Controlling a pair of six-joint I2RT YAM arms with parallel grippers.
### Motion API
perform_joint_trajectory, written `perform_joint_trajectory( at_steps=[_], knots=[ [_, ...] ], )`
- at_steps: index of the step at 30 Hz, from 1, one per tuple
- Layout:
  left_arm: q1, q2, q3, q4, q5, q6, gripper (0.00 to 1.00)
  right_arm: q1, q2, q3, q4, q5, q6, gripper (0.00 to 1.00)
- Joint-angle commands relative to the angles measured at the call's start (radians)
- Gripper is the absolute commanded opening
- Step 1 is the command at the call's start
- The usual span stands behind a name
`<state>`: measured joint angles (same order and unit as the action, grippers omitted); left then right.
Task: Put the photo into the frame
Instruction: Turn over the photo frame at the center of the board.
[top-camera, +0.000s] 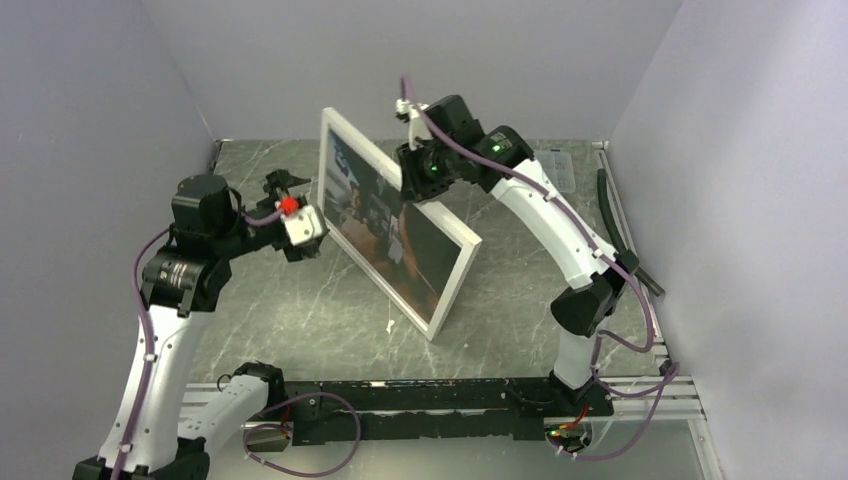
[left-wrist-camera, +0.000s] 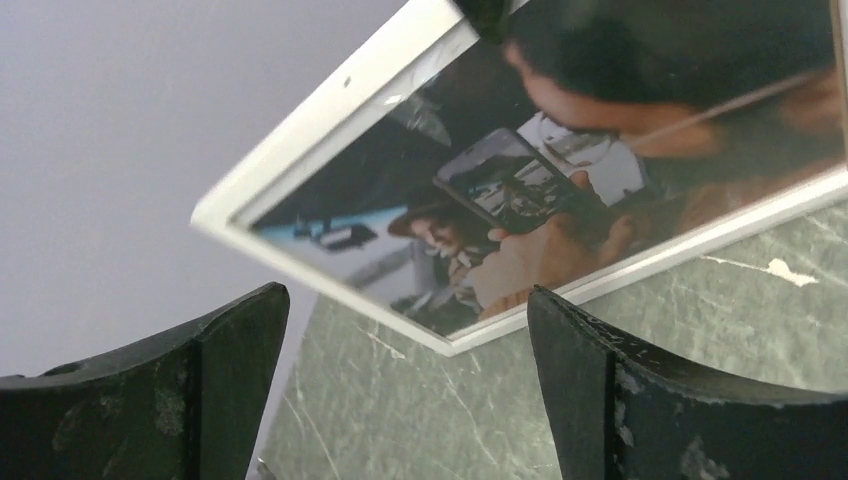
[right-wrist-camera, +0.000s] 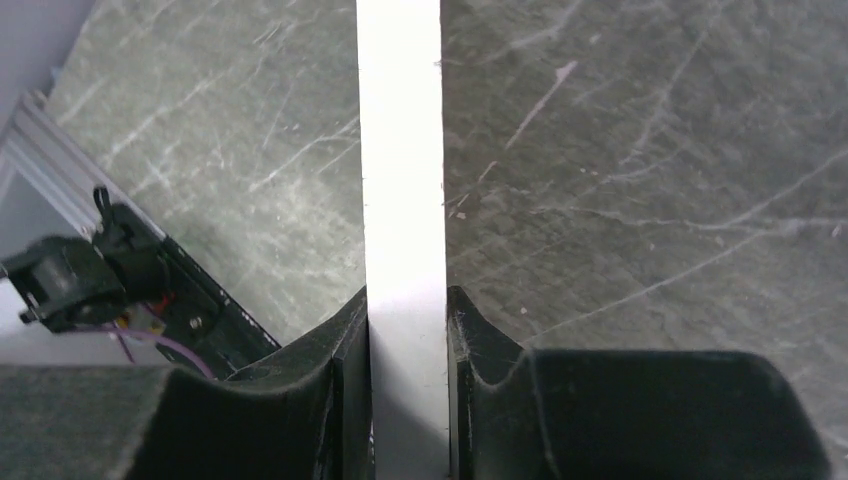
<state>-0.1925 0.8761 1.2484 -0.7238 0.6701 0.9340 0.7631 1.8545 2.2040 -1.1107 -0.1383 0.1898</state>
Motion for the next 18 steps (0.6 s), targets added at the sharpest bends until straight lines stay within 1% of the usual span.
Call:
perform_joint_trajectory(
  at_steps=[1,6,8,12,18],
  knots=[
    [0.045,0.094,0.104,-0.055,-0.046,-0.208,0.94,-0.100,-0.061,-0.163,0.119,-0.128,0.115,0.17],
    [0.203,0.193,0.154,-0.104,0.076,-0.315,0.94,-0.207,-0.117,-0.342,0.222,-0.195,0.151,0.17],
    [0.262,0.245,0.186,-0.167,0.111,-0.326,0.93,-0.236,-0.136,-0.395,0.249,-0.203,0.158,0.17],
    [0.298,0.316,0.226,-0.273,0.105,-0.285,0.94,-0.278,-0.187,-0.533,0.323,-0.212,0.168,0.18],
    [0.311,0.329,0.130,-0.268,0.040,-0.272,0.94,-0.336,-0.289,-0.825,0.532,-0.236,0.241,0.18]
  ],
)
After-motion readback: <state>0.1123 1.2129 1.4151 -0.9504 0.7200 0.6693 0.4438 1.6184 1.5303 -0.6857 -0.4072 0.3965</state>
